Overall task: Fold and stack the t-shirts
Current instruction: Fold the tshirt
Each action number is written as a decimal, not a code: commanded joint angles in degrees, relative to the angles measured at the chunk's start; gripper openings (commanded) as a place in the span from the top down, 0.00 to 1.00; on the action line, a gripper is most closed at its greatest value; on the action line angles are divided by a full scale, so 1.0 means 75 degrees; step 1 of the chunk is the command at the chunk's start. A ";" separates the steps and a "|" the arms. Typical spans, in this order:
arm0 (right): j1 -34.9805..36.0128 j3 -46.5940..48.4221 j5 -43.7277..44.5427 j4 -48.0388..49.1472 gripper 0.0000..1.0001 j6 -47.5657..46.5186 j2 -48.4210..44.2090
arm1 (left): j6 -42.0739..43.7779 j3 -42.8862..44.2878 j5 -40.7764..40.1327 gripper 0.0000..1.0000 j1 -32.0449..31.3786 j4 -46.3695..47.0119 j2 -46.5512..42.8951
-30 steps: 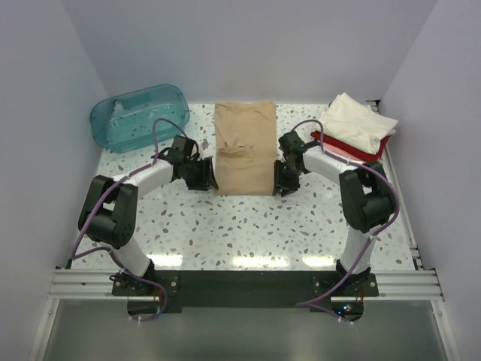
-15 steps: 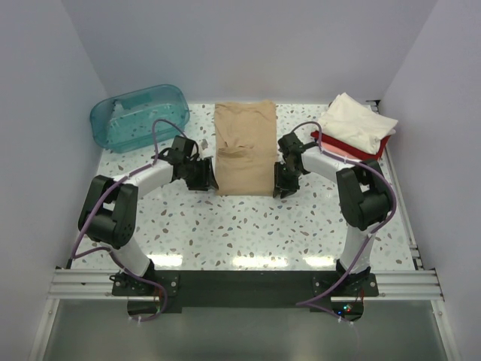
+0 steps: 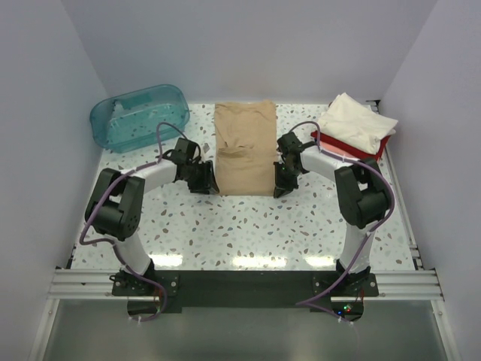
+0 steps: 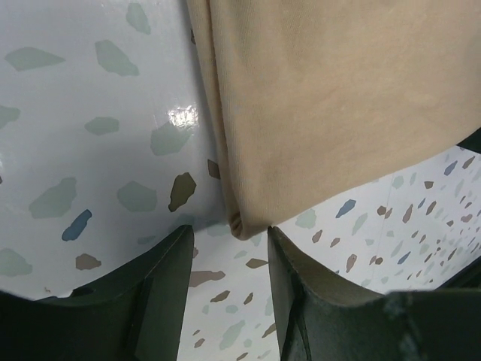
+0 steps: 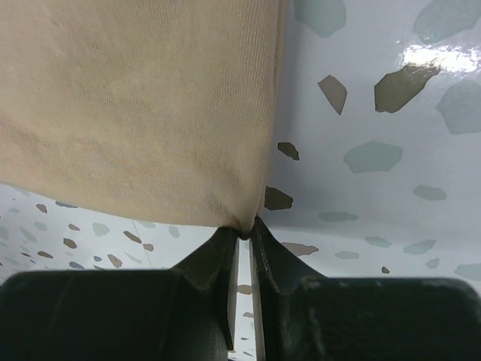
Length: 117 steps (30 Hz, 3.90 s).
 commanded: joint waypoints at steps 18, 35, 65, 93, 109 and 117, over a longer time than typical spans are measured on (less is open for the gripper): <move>0.0027 0.0314 0.0038 0.0086 0.93 -0.0077 0.0296 | 0.0393 0.0423 0.0260 0.69 -0.0020 -0.0134 0.0884; 0.0027 0.0173 -0.0055 0.0063 1.00 0.0204 -0.0032 | 0.1014 0.0681 0.0014 1.00 -0.0020 -0.1084 0.1085; 0.1421 -0.0718 0.0377 -0.3721 1.00 0.1199 -0.4495 | 0.0183 -0.0130 0.0904 1.00 -0.0114 -0.4140 -0.3555; 0.0145 0.2234 0.2124 -0.2680 1.00 0.0721 -0.2482 | -0.0005 0.3446 0.0564 1.00 0.0062 -0.2702 -0.0523; -0.0371 0.4707 0.2030 -0.2515 1.00 -0.0146 0.0447 | -0.0075 0.5108 0.0623 1.00 0.0624 -0.2151 0.1692; -0.0524 0.5926 0.1878 -0.2703 1.00 -0.0311 0.1643 | -0.0228 0.5731 0.0705 1.00 0.0929 -0.1987 0.2582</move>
